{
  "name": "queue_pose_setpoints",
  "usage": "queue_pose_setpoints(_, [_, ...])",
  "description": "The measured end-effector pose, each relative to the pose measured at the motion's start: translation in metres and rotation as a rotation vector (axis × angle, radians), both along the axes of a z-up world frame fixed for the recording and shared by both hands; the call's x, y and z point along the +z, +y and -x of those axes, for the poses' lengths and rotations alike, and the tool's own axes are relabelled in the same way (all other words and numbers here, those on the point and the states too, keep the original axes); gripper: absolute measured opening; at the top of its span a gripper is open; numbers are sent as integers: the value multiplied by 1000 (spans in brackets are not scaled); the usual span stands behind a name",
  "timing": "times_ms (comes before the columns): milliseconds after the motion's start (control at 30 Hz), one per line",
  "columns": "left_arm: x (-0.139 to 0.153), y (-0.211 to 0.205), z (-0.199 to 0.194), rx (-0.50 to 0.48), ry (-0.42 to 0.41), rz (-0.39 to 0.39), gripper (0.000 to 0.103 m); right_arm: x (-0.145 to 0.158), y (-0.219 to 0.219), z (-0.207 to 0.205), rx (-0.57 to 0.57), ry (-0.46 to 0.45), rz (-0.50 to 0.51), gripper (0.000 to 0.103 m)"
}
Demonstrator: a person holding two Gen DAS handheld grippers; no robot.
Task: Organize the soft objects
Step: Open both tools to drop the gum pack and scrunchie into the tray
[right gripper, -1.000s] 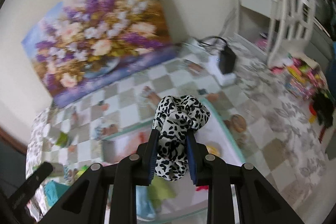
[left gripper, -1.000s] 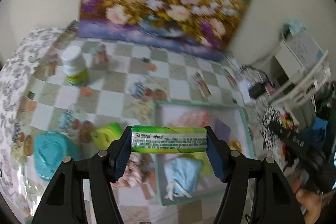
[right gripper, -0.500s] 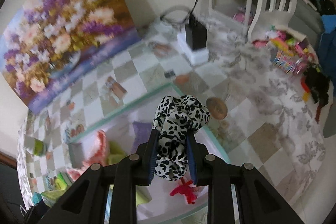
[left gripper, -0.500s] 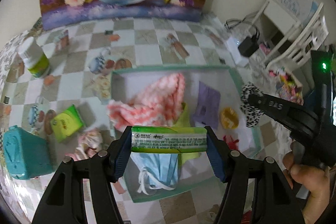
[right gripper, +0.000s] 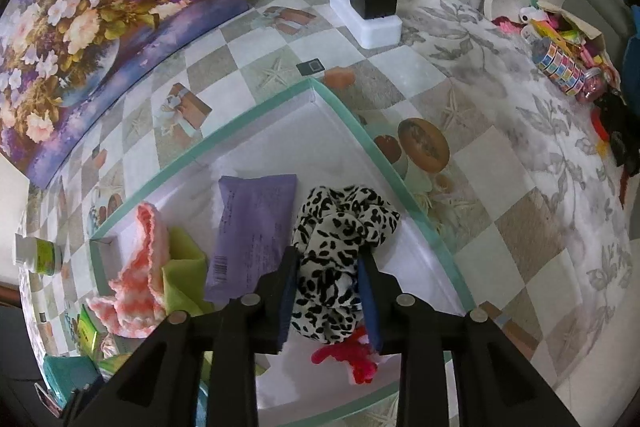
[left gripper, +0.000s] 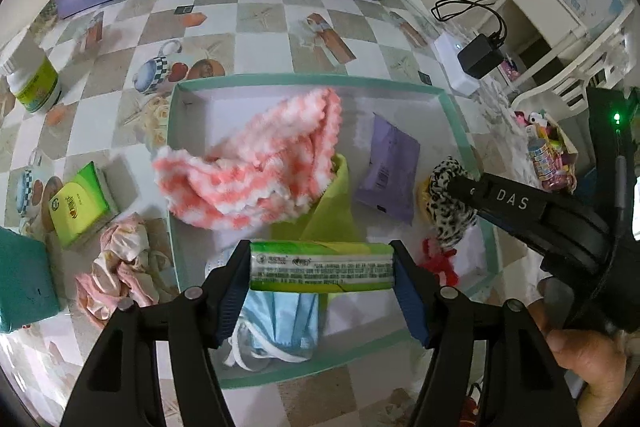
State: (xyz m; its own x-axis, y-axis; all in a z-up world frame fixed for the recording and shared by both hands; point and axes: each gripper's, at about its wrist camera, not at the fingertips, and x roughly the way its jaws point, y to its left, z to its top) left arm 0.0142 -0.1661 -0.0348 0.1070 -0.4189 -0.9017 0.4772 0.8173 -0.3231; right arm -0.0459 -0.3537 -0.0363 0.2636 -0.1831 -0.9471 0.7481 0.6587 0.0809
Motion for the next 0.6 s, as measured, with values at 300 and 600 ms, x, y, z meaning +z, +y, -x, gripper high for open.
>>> queue_pose_setpoints(300, [20, 15, -7, 61, -33, 34, 83, 22, 8, -3, 20, -41, 43, 51])
queue_pose_setpoints(600, [25, 56, -35, 260, -107, -12, 97, 33, 23, -11, 81, -44, 82, 77])
